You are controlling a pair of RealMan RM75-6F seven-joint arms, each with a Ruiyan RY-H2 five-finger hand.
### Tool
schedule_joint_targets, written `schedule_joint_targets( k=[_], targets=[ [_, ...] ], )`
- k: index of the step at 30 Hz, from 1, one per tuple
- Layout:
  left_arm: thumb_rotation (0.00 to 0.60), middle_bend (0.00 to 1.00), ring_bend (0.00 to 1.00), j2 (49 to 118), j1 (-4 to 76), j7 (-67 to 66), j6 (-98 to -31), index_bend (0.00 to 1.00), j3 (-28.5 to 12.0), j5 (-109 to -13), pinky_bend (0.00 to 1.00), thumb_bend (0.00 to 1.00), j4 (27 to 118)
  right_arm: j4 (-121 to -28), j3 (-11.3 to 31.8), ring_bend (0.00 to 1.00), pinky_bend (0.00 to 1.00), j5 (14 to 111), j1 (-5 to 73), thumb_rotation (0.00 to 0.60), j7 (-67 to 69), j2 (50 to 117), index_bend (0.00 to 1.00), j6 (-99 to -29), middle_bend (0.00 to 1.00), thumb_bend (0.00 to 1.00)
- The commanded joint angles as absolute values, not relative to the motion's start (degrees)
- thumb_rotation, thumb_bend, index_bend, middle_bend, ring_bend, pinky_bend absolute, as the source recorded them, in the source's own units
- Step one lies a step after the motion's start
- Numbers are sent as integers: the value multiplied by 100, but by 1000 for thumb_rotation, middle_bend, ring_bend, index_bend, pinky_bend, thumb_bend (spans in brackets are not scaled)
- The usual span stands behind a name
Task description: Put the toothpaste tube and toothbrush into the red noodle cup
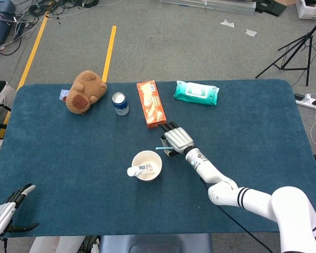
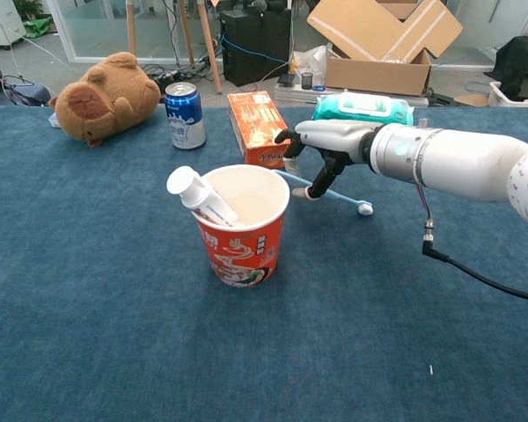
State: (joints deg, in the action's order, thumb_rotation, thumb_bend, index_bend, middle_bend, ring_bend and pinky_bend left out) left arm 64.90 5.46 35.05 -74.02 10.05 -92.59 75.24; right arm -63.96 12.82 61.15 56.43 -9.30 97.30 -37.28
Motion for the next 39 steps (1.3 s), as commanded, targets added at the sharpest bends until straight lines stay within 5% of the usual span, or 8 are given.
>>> schedule_joint_targets(
  k=[1, 39],
  targets=[
    [600, 0, 0, 6496, 547, 3509, -7399, 0, 1007, -9260, 0, 0, 7517, -6351, 1284, 0, 39, 6087, 5639, 600, -949, 9774, 672, -3769, 101, 349],
    [600, 0, 0, 6462, 578, 3425, -7407, 0, 989, -9265, 0, 0, 7613, -7499, 1886, 0, 40, 5775, 5561, 600, -733, 9036, 725, -4365, 192, 390]
  ],
)
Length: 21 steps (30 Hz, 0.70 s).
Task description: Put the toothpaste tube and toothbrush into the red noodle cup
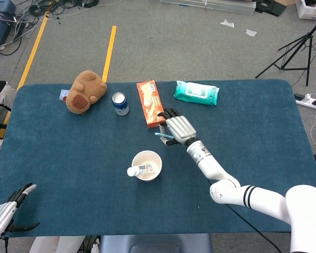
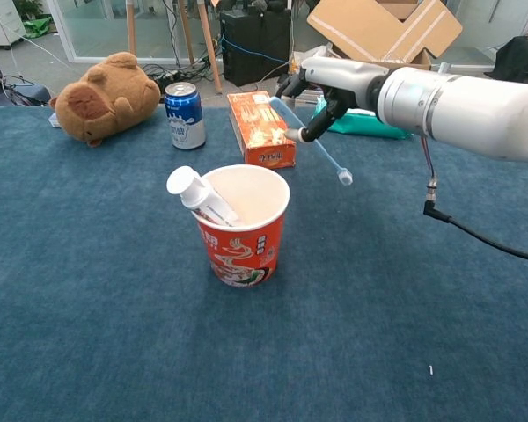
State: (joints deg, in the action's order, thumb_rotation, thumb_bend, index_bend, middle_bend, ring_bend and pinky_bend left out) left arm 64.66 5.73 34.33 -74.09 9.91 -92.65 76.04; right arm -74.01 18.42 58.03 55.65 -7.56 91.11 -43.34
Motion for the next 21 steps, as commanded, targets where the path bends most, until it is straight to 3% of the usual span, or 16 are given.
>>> schedule_joint_targets(
  k=[1, 21],
  targets=[
    [600, 0, 0, 6458, 582, 3419, -7404, 0, 989, -9267, 0, 0, 7623, -7570, 1909, 0, 40, 5760, 5561, 600, -728, 8985, 725, -4377, 192, 390],
    [600, 0, 0, 6428, 637, 3349, -7398, 0, 969, -9284, 0, 0, 7709, -9374, 2396, 0, 40, 5351, 5770, 600, -666, 7922, 725, -4395, 194, 393]
  ],
)
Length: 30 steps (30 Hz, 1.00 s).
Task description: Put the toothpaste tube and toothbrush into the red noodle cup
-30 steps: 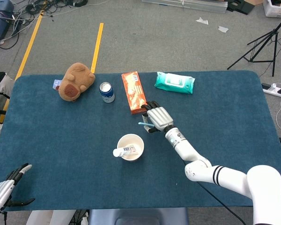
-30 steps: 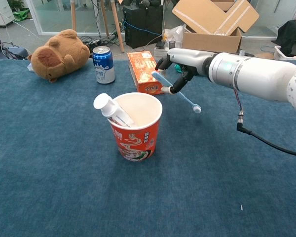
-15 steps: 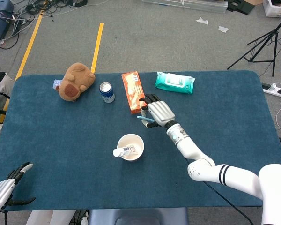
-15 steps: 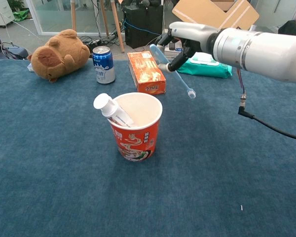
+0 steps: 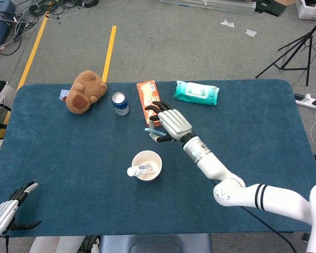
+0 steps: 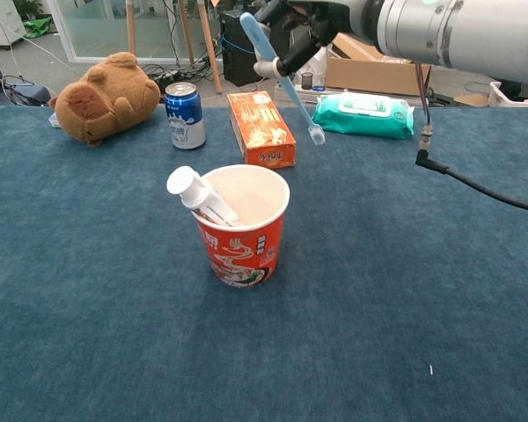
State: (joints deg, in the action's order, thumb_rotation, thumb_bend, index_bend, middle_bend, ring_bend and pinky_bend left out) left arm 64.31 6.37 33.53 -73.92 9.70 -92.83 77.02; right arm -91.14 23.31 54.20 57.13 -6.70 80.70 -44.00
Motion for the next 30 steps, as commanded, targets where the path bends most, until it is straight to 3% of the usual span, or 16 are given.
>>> schedule_joint_targets(
  k=[1, 13, 30],
  targets=[
    [600, 0, 0, 6427, 636, 3347, -7402, 0, 967, -9284, 0, 0, 7714, -9460, 2399, 0, 40, 5347, 5783, 600, -665, 7890, 725, -4396, 194, 393],
    [600, 0, 0, 6431, 600, 3354, -7461, 0, 977, -9286, 0, 0, 7706, -10058, 2283, 0, 40, 5445, 5908, 600, -444, 7837, 725, -4378, 194, 395],
    [600, 0, 0, 6464, 542, 3471, -7499, 0, 1005, -9280, 0, 0, 7602, -9470, 2025, 0, 40, 5747, 6078, 600, 142, 8502, 725, -4203, 194, 395]
  ],
)
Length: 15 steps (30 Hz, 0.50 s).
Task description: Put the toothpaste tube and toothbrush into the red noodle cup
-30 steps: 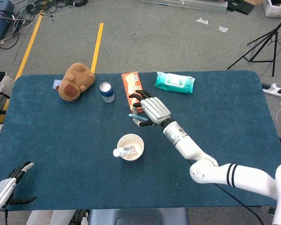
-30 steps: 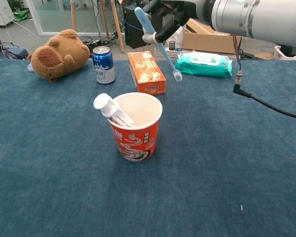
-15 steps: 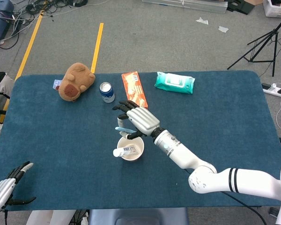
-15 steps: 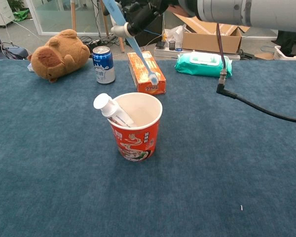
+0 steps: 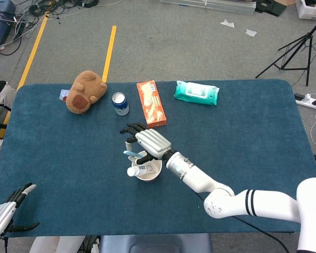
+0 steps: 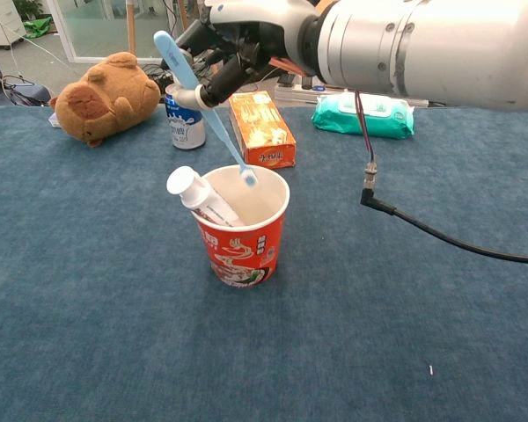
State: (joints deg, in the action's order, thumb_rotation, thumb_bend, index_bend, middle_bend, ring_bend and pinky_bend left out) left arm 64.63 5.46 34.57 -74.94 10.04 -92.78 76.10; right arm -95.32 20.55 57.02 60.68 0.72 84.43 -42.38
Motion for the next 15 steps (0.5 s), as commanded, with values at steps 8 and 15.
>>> schedule_joint_targets(
  k=[8, 15],
  targets=[
    [600, 0, 0, 6475, 533, 3507, -7503, 0, 1009, -9281, 0, 0, 7565, -9218, 1917, 0, 40, 5979, 6052, 600, 492, 8635, 725, -4044, 191, 387],
    [600, 0, 0, 6475, 540, 3493, -7483, 0, 1011, -9283, 0, 0, 7568, -9135, 1884, 0, 40, 6265, 5962, 600, 825, 8576, 619, -3986, 162, 297]
  ],
)
